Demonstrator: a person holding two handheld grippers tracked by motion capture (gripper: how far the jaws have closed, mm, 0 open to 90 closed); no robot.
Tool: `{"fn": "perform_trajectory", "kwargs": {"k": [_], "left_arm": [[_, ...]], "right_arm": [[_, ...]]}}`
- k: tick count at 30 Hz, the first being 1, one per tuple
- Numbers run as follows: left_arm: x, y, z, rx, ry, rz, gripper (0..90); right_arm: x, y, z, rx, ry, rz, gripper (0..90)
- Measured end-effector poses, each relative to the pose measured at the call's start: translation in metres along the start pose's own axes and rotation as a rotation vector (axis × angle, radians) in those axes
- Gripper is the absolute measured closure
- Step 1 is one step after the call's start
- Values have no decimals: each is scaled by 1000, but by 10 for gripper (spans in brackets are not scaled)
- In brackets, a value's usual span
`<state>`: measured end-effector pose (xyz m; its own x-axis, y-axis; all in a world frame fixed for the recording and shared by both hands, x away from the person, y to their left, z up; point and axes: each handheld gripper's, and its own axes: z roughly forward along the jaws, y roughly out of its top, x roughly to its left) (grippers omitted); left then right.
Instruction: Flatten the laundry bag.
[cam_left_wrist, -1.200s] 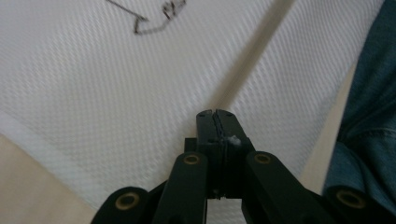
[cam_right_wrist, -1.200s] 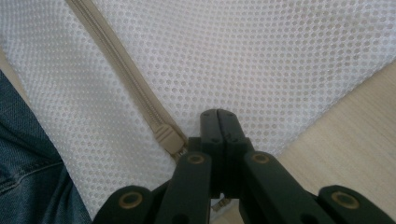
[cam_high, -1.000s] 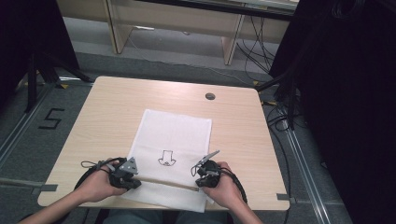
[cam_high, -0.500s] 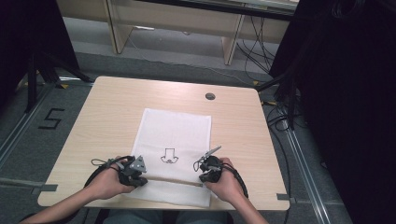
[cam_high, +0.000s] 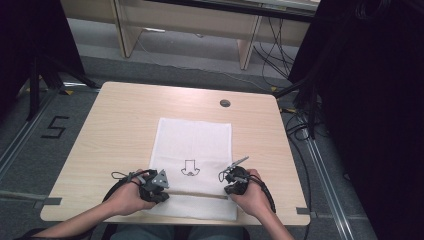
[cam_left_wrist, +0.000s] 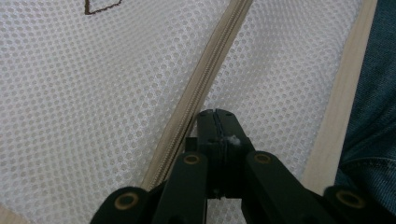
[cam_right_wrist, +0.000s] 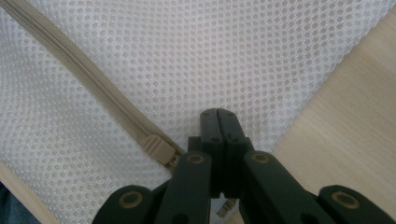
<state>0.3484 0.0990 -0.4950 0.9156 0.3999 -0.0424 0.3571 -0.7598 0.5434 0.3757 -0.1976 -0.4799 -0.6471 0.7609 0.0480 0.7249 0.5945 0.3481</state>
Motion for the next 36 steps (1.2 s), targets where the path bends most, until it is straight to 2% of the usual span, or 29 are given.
{"fn": "perform_trajectory", "kwargs": {"k": [1, 2, 5, 6, 7, 8, 9, 10, 11, 12, 13, 14, 15, 17, 19, 20, 21, 22, 24, 25, 26, 27, 28, 29, 31, 33, 34, 35, 36], "left_arm": [[0, 0, 0, 0, 3, 13, 887], [-1, 0, 0, -1, 0, 3, 887], [-1, 1, 0, -2, 1, 9, 882], [-1, 0, 0, -4, 2, 14, 876], [-1, 0, 0, -12, -3, 1, 859], [-1, -1, 0, -18, -1, 15, 839], [-2, -2, -1, -25, -4, 9, 803], [-3, -2, -2, -38, -4, 15, 777], [-3, -2, -5, -59, -9, 31, 777], [-4, -3, -6, -108, -13, 37, 734], [-5, -2, -8, -146, -5, 56, 608], [-4, -2, -11, -165, 10, 72, 608], [-4, -1, -12, -237, 39, 32, 516], [-3, -1, -14, -257, 46, 29, 493], [0, -1, -16, -309, 51, -7, 443], [1, -1, -16, -319, 53, -11, 424], [3, -2, -16, -310, 61, -4, 414], [3, -2, -15, -323, 54, -27, 405], [4, -3, -13, -337, 58, -40, 394], [6, -3, -14, -326, 60, -25, 383], [5, -2, -13, -339, 56, -49, 375], [5, -1, -13, -343, 57, -46, 372], [6, 1, -12, -355, 52, -44, 368], [5, 1, -11, -361, 49, -57, 364], [5, 3, -10, -359, 50, -54, 364], [5, 4, -9, -361, 35, -48, 368], [5, 4, -8, -358, 49, -41, 371], [4, 3, -7, -363, 41, -49, 373], [6, 3, -7, -351, 46, -32, 376]], "right_arm": [[0, -2, 0, -8, 5, 1, 900], [-1, -3, -1, -10, 6, -2, 900], [-3, -6, -1, -18, 4, -3, 900], [-2, -6, -2, -10, 3, 21, 900], [-2, -7, -3, -6, 1, 34, 900], [-2, -7, -3, -10, 5, 34, 895], [-3, -8, -4, -42, -3, 21, 846], [-3, -9, -7, -64, -6, 19, 837], [-3, -9, -7, -64, -6, 19, 837], [-2, -9, -11, -82, -3, 35, 817], [-3, -10, -21, -141, -15, 55, 770], [-3, -10, -21, -141, -15, 55, 770], [-6, -13, -29, -203, -16, 67, 751], [-8, -14, -31, -221, -14, 71, 741], [-12, -19, -36, -250, -16, 94, 718], [-14, -22, -36, -258, -16, 102, 706], [-16, -23, -37, -251, -13, 109, 704], [-17, -25, -37, -264, -14, 123, 699], [-23, -30, -38, -276, -18, 149, 686], [-25, -31, -40, -263, -25, 166, 680], [-28, -33, -39, -284, -26, 168, 675], [-29, -35, -42, -264, -28, 174, 675], [-30, -37, -43, -270, -27, 188, 675], [-32, -39, -40, -304, -24, 197, 673], [-32, -41, -42, -294, -30, 211, 671], [-32, -42, -42, -296, -26, 206, 671], [-31, -43, -43, -294, -19, 207, 673], [-31, -42, -45, -274, -23, 204, 674], [-30, -42, -45, -276, -26, 197, 676]]}}
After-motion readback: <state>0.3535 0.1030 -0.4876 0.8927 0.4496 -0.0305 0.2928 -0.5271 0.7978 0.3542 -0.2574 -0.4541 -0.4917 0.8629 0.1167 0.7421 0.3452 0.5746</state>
